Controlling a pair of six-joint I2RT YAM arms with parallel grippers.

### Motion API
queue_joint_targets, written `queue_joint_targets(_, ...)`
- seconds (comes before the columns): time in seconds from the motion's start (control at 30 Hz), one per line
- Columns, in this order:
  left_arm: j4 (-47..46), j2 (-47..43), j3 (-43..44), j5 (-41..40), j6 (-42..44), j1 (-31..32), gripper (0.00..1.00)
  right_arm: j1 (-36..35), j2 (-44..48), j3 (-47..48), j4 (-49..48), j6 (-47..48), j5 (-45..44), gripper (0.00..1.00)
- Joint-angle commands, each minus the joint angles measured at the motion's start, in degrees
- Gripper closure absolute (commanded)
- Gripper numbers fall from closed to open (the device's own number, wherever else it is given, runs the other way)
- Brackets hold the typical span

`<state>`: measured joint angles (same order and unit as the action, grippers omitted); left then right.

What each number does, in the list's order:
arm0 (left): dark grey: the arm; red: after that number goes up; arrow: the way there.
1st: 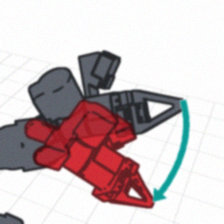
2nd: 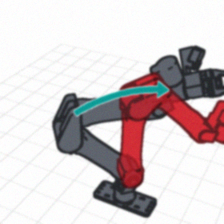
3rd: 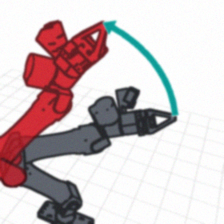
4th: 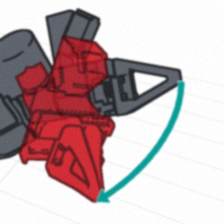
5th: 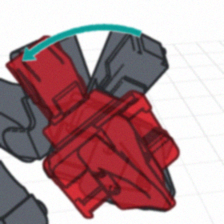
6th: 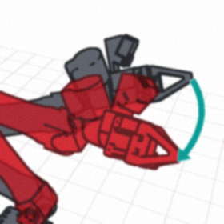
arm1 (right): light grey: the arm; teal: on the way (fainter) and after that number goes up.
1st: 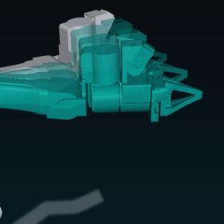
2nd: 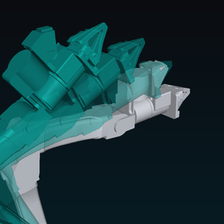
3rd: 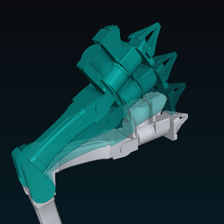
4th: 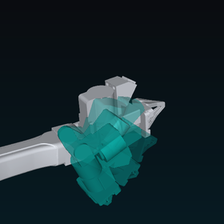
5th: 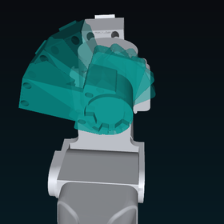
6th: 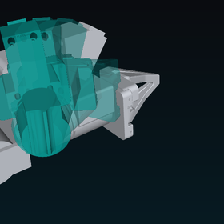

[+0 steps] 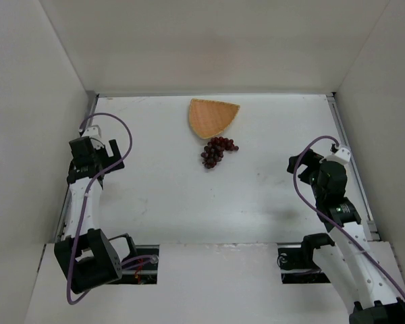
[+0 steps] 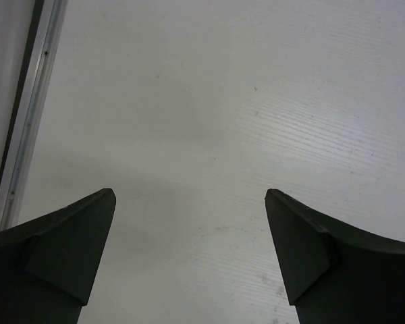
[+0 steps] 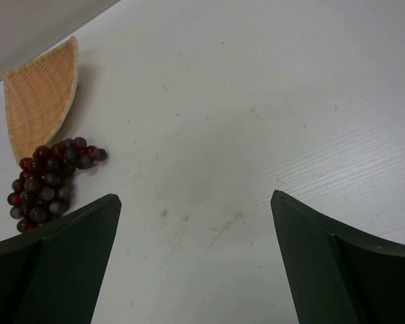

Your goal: Place and organize the fake fruits in the fruit bowl

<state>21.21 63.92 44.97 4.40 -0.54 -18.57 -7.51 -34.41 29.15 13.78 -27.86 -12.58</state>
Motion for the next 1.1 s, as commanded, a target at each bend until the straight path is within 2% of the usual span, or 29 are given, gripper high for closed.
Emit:
queue_joint_targets(0.0, -2.1, -0.9, -0.8, 2.2, 0.4, 1.0, 0.05, 0.3, 0.3, 0.6, -0.5, 0.8, 0.6, 0.00)
queue_joint_targets(0.1, -1.2, 0.3, 1.2, 6.1, 6.6, 4.8, 0.04, 0.3, -0.6, 1.0, -0.9, 0.8, 0.6, 0.00)
queue_joint_targets(0.2, 5.3, 3.7, 9.7, 6.9, 12.4, 15.3, 0.00, 0.1, -1.8, 2.0, -0.9, 1.5, 0.3, 0.00)
queue_joint_targets(0.3, 10.9, 8.8, 18.7, 0.5, 20.6, 30.2, 0.00, -2.0, -4.6, 4.7, 0.2, 6.7, -0.7, 0.00)
queue_joint_targets(0.4, 9.5, 13.4, 23.1, -9.0, 28.2, 43.4, 0.00, -5.3, -9.4, 9.8, 4.6, 12.0, -3.7, 0.00)
queue_joint_targets(0.53, 4.1, 19.0, 26.2, -10.9, 32.4, 53.5, 0.00, -10.0, -14.4, 16.7, 8.4, 18.6, -4.6, 0.00)
queue_joint_targets(0.7, 3.0, 27.7, 31.7, -4.9, 30.0, 57.5, 0.00, -12.5, -15.2, 24.0, 9.2, 19.6, -5.0, 0.00)
queue_joint_targets(0.87, 2.4, 40.7, 39.3, -3.4, 25.0, 57.2, 0.00, -13.2, -12.9, 26.7, 8.8, 20.3, -4.7, 0.00)
queue_joint_targets(1.07, 2.9, 49.0, 44.1, 1.4, 22.0, 58.0, 0.01, -13.3, -0.3, 16.4, 0.9, 19.5, -7.5, 0.00)
